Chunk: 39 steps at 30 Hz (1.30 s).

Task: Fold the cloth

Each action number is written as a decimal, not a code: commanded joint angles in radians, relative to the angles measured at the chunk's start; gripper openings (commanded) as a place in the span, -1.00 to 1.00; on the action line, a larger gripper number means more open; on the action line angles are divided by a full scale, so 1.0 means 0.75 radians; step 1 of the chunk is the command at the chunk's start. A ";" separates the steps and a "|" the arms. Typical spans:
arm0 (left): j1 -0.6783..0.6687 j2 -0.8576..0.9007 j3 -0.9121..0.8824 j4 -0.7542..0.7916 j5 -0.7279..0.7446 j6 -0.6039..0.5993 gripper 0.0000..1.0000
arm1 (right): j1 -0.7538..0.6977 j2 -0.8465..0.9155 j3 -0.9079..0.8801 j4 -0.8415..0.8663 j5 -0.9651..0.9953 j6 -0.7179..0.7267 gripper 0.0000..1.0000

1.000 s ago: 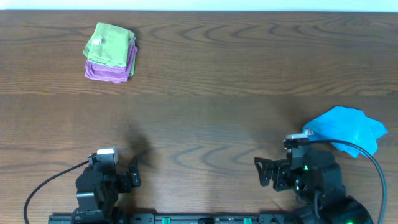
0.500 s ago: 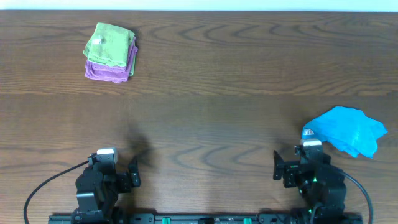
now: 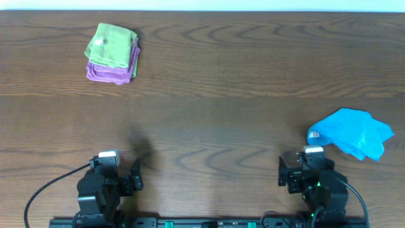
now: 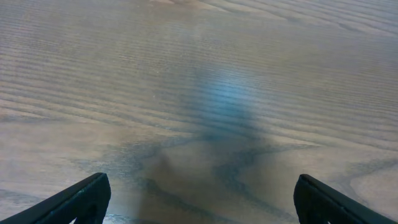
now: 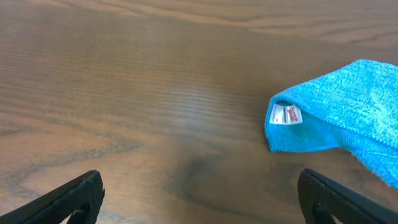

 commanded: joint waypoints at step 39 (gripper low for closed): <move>-0.007 -0.009 -0.011 -0.082 -0.015 0.034 0.90 | -0.015 -0.077 -0.052 0.001 -0.001 -0.023 0.99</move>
